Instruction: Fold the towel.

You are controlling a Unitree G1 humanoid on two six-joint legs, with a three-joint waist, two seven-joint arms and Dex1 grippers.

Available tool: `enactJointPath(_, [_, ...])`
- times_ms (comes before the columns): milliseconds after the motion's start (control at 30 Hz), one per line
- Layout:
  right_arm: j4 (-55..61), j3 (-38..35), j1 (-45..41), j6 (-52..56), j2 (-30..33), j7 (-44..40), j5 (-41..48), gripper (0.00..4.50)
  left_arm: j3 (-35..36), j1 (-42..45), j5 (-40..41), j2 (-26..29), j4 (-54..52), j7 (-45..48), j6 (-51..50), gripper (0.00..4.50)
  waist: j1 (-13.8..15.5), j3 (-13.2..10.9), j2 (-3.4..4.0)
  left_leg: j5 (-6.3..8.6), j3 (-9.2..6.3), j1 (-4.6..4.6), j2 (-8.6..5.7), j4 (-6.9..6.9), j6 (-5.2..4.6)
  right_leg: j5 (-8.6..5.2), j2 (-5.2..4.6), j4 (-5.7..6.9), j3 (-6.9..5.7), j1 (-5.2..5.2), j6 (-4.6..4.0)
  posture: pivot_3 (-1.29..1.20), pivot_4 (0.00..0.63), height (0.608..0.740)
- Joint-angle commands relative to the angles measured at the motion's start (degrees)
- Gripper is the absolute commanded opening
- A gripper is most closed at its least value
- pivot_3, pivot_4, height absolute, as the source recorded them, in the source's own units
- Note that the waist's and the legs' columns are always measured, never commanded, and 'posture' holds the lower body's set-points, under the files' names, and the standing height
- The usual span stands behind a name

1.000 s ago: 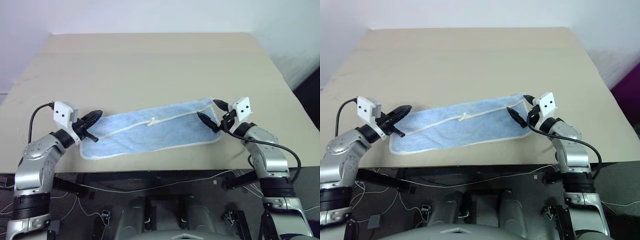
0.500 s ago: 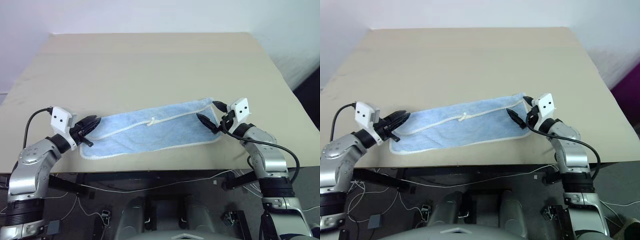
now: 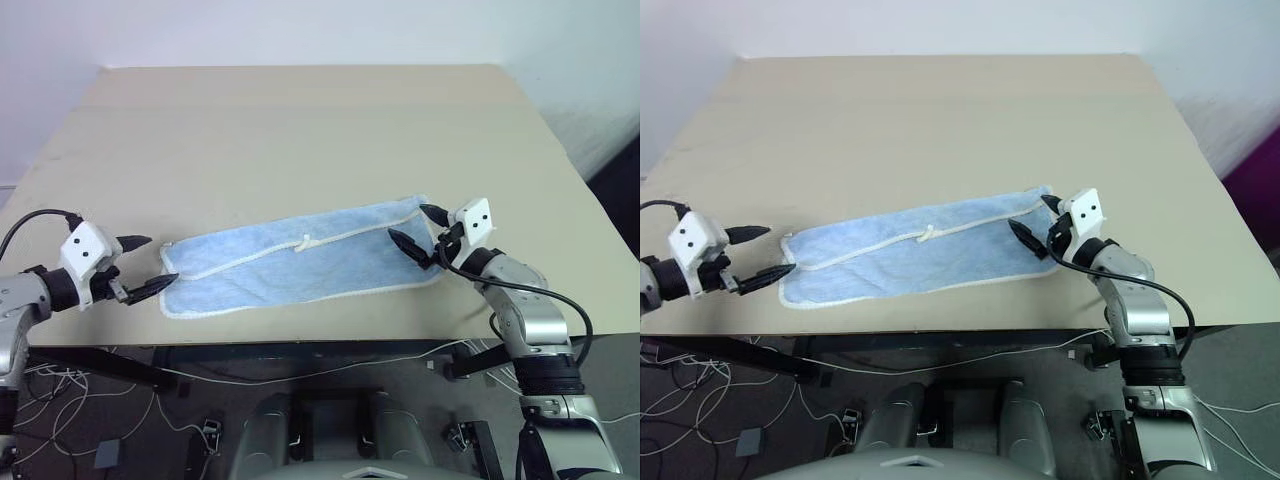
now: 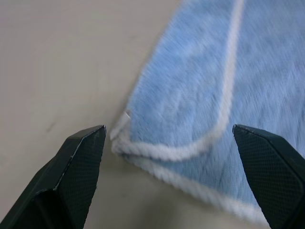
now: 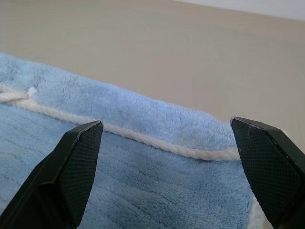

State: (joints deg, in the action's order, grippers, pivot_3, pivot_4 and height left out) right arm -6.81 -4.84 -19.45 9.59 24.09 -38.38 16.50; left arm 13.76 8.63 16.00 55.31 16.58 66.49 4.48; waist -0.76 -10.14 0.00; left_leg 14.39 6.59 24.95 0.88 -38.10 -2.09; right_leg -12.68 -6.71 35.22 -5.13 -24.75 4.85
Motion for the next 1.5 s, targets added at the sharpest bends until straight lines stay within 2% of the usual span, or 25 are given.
enactJointPath(33, [3.1,-0.6,1.3,-1.2,-1.0,1.4,0.3,4.5,-2.8,5.6,-3.2,1.6,5.4,3.5,7.2,4.49,0.2,0.0,-0.01,0.0,0.0,0.01,0.0,0.0,0.0,0.0,-0.01,0.0,0.0,-0.01,0.0,0.0,0.15,0.74])
enactJointPath(400, [7.1,-2.1,5.3,-0.7,-1.5,4.6,0.7,4.5,-13.1,17.2,-12.4,2.5,19.1,9.4,23.3,4.49,-0.1,0.0,0.0,-0.11,0.11,0.09,0.02,0.0,-0.19,0.09,0.14,0.03,0.02,-0.08,0.16,0.0,0.15,0.74])
enactJointPath(600, [9.3,-2.2,6.1,0.5,-1.3,5.7,0.8,4.5,-17.0,21.9,-16.2,0.7,24.1,7.9,29.4,4.49,0.1,0.0,-0.01,0.04,0.11,0.1,0.01,-0.05,-0.48,0.09,0.14,0.04,0.02,-0.05,0.17,0.0,0.15,0.74])
enactJointPath(1000, [11.3,-2.2,6.3,2.4,-1.2,6.6,0.9,4.5,-18.4,26.1,-20.3,-1.1,30.3,1.1,36.8,4.49,0.2,0.0,-0.01,0.04,0.09,0.09,0.0,-0.11,-0.51,0.09,0.14,0.1,0.01,-0.01,0.19,0.0,0.15,0.74])
enactJointPath(1500, [10.9,-1.7,4.9,3.1,-1.4,6.4,0.8,4.5,-21.1,27.9,-25.6,2.7,36.1,-3.6,44.7,4.49,-0.1,0.0,-0.01,0.05,0.1,0.08,0.02,-0.11,-0.52,0.09,0.17,0.11,0.02,-0.02,0.19,0.0,0.15,0.74])
